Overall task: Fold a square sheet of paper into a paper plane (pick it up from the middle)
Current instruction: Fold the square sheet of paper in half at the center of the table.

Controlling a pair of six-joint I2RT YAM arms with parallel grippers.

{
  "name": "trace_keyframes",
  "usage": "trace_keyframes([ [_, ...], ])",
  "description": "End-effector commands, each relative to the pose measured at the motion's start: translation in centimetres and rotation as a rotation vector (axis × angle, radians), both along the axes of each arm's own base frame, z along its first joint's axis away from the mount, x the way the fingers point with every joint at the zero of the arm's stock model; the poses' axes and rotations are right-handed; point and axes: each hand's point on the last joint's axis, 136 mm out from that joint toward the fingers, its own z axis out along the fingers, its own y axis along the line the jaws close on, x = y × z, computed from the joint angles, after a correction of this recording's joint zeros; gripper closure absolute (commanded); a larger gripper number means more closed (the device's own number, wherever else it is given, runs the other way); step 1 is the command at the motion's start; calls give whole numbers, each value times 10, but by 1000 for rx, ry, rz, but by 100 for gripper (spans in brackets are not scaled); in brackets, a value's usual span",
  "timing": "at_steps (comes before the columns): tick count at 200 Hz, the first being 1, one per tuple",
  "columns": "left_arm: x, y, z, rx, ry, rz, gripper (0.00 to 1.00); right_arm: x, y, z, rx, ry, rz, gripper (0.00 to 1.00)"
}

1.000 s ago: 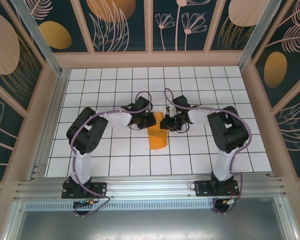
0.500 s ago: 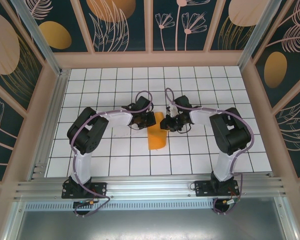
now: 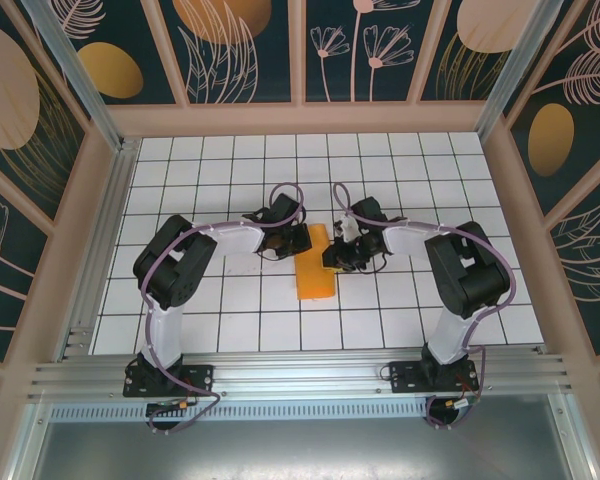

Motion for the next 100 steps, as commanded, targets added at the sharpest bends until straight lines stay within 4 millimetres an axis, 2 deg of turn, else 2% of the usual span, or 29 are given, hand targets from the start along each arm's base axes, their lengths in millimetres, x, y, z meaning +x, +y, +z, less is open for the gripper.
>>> trace_keyframes([
  [1, -32, 54, -65, 236, 141, 68, 91, -19, -9, -23, -54, 86, 1, 79],
  [22, -34, 57, -68, 242, 146, 73, 91, -32, -18, -35, -80, 127, -3, 79],
  [40, -34, 59, -70, 248, 146, 80, 92, -39, -21, -34, -76, 136, -1, 79],
  [79, -36, 62, -74, 251, 152, 91, 92, -44, -8, 7, 14, 108, 6, 79],
  [91, -38, 62, -75, 252, 155, 89, 92, -52, -5, 11, 34, 121, 12, 78],
  [100, -38, 62, -76, 252, 154, 88, 92, -59, -7, 7, 29, 144, 13, 78],
])
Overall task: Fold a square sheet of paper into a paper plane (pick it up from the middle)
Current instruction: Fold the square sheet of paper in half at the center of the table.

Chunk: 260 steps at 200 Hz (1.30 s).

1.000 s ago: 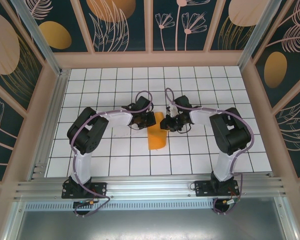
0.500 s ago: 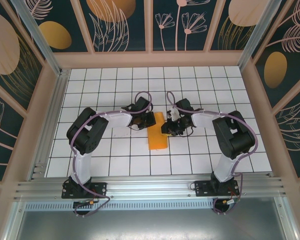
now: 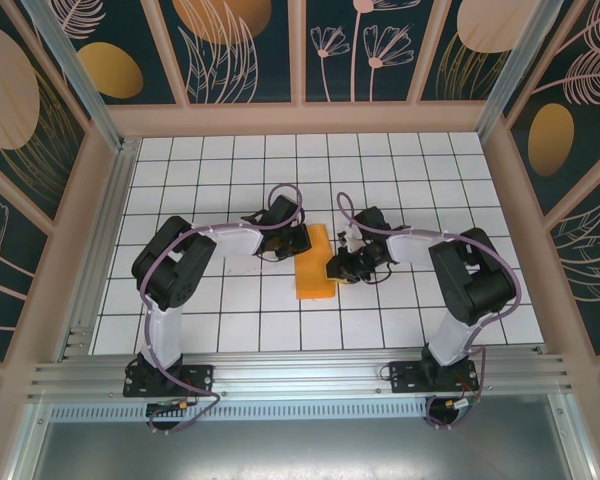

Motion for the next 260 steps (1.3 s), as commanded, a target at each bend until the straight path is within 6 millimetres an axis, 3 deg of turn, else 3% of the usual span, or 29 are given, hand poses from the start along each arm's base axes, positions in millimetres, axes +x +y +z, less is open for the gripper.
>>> trace_keyframes([
  [1, -38, 61, -75, 267, 170, 73, 92, -26, 1, 7, 23, 79, 11, 78],
  [31, -38, 61, -76, 262, 170, 74, 92, -47, -6, -16, -17, 146, 16, 78],
  [73, -38, 61, -75, 264, 165, 74, 92, -62, -15, -35, -69, 195, 10, 78],
  [89, -38, 61, -75, 265, 165, 71, 92, -71, -20, -37, -84, 213, 14, 79],
  [104, -37, 62, -75, 265, 162, 71, 92, -74, -20, -28, -61, 197, 24, 79],
  [121, -37, 61, -74, 263, 158, 66, 92, -57, -14, -3, -23, 103, 7, 78],
  [137, -36, 59, -72, 253, 152, 63, 92, -28, -5, 25, 18, -9, -27, 77],
  [152, -35, 58, -70, 249, 148, 56, 92, 1, -2, 37, -4, -95, -69, 77],
  [171, -36, 56, -70, 242, 149, 45, 92, 34, -3, 32, -56, -141, -123, 77],
  [210, -36, 55, -68, 234, 146, 39, 92, 77, 10, 23, -51, -176, -139, 78],
  [234, -36, 53, -65, 229, 141, 30, 92, 87, 12, 15, -44, -167, -134, 78],
  [260, -34, 50, -61, 217, 131, 22, 92, 83, 10, -1, -62, -134, -123, 78],
])
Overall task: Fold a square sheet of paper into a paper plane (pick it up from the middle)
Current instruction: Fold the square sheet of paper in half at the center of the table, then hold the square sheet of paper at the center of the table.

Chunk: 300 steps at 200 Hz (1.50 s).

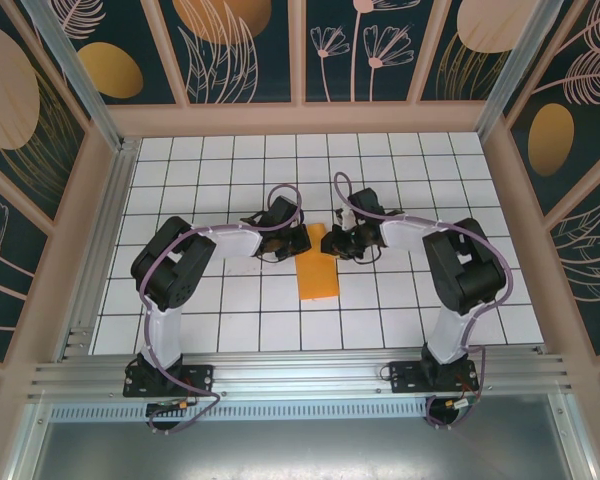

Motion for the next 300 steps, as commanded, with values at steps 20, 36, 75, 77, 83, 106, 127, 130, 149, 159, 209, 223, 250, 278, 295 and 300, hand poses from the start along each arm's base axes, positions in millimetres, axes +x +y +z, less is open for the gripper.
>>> trace_keyframes([
  [20, -29, 44, -51, 196, 120, 18, 91, 1, -4, -17, -27, 21, -2, 78],
  [36, -23, 38, -42, 175, 103, 13, 91, -3, -9, -24, -42, 37, -14, 79],
  [75, -5, 16, -5, 73, 23, -6, 87, -12, -15, -38, -52, 84, -60, 79],
  [77, -4, 14, -2, 63, 19, -8, 86, -13, -16, -38, -54, 86, -62, 79],
  [83, -3, 10, 7, 35, 4, -12, 84, -14, -16, -40, -55, 91, -70, 79],
  [106, -9, 2, 34, -79, -26, -15, 79, -17, -18, -44, -71, 116, -120, 79],
  [127, -24, 0, 44, -181, -23, -22, 78, -26, -15, -49, -80, 163, -208, 79],
  [130, -30, 2, 40, -183, -10, -23, 77, -28, -14, -48, -76, 170, -220, 79],
  [149, -47, 5, 34, -230, 21, -35, 77, -40, -8, -49, -68, 190, -270, 79],
  [159, -53, 5, 31, -252, 35, -43, 78, -43, -7, -49, -53, 202, -286, 79],
  [209, -66, 29, -10, -90, 120, -14, 84, -37, -10, -49, -41, 204, -308, 79],
  [223, -67, 39, -20, -8, 136, -18, 84, -34, -8, -46, -28, 194, -288, 79],
  [250, -73, 54, -36, 113, 163, -42, 88, -18, 12, -7, 88, 68, -183, 79],
  [278, -73, 60, -43, 175, 173, -63, 89, 0, 21, 20, 100, -24, -133, 79],
  [295, -72, 60, -44, 183, 174, -70, 90, 8, 19, 12, 60, -18, -142, 80],
  [300, -72, 61, -45, 187, 174, -69, 90, 11, 18, 9, 49, -15, -147, 80],
])
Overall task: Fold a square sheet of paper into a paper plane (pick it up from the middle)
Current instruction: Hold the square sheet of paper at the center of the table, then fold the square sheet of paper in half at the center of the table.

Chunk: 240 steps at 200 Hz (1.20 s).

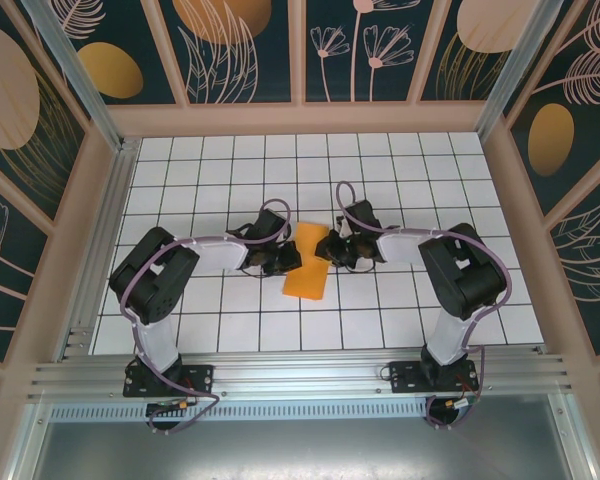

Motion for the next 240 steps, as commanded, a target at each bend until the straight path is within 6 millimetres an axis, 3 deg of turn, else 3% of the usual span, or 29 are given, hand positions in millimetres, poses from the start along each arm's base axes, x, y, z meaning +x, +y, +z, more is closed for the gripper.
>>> trace_keyframes([
  [1, -16, 39, -45, 214, 75, 9, 90, 15, 1, 7, -34, -46, 22, 80],
  [34, -17, 42, -47, 228, 79, 14, 90, 32, -9, -9, -66, -30, -20, 81],
  [98, -25, 47, -52, 243, 96, 3, 90, 61, -15, -15, -42, -82, 4, 81],
  [193, -33, 59, -65, 303, 110, -23, 90, 121, -65, -24, -114, -91, -180, 81],
  [216, -29, 52, -59, 273, 101, -22, 91, 135, -67, -2, -108, -151, -175, 81],
  [240, -15, 37, -35, 208, 56, -18, 90, 120, -60, 37, -60, -219, -134, 81],
])
